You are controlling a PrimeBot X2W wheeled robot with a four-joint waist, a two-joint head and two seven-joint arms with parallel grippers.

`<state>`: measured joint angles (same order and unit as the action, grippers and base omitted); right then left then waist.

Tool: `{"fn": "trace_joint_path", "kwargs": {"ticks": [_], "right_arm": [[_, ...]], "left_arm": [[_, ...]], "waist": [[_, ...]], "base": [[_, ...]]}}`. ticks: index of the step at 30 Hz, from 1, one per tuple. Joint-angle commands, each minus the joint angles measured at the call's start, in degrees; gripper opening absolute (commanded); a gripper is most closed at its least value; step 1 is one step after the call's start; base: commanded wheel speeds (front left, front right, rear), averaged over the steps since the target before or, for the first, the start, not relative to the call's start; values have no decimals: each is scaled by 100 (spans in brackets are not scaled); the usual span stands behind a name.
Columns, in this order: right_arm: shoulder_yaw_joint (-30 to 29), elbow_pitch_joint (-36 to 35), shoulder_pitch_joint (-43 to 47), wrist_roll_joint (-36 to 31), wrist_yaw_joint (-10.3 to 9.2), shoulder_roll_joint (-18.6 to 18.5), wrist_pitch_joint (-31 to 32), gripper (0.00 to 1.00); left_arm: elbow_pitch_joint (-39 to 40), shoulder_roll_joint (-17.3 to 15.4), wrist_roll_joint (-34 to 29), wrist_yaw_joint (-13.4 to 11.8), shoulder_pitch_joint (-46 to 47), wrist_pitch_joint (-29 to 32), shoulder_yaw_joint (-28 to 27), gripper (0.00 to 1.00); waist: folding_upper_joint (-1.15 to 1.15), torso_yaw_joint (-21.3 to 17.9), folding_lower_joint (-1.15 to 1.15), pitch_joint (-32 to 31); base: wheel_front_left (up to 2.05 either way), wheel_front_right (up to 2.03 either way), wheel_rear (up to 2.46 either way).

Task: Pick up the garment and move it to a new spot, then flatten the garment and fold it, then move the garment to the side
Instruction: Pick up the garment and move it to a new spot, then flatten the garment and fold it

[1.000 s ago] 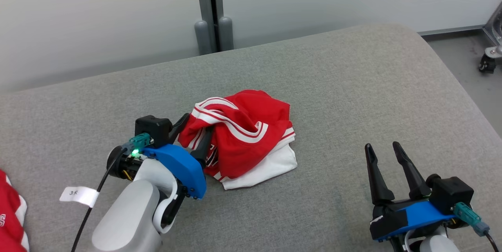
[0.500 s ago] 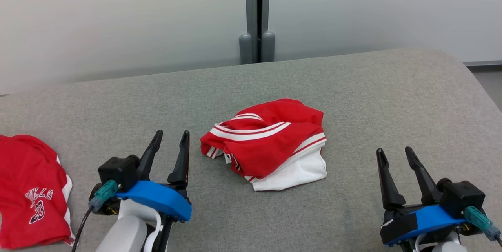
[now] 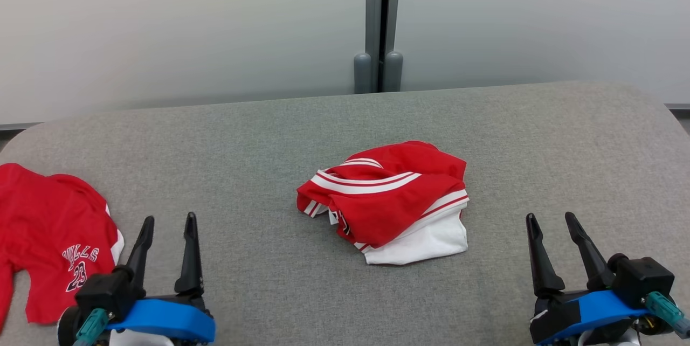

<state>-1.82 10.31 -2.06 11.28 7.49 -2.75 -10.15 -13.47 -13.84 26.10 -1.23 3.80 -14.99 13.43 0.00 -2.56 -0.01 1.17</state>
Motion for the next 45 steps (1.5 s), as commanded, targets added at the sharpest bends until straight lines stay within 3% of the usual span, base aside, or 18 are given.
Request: {"fn": "trace_joint_path", "kwargs": {"ticks": [1,14,31,37,45], "right_arm": [[-4,-2,75,-8,1,-24,18,100],[12,168,133,80,1,-24,26,100],[164,301,-119,103,1,-25,87,100],[218,622,-563,-136,1,-25,763,100],[481,1808,-1413,-559,1,-24,1471,100]], "left_arm": [[25,-21,-70,6,-80,-27,-92,100],[-166,17,-296,271,-331,-28,-471,100],[-53,97,-463,272,-244,-29,-492,100],[-154,101,-505,392,57,-28,-449,100],[-168,126,-547,489,405,-29,-435,100]], "waist": [[0,21,1,1],[0,93,1,-6],[0,226,1,143],[0,383,1,395],[0,592,1,843]], "base": [[0,0,0],[0,0,0],[0,0,0],[0,0,0],[0,0,0]]}}
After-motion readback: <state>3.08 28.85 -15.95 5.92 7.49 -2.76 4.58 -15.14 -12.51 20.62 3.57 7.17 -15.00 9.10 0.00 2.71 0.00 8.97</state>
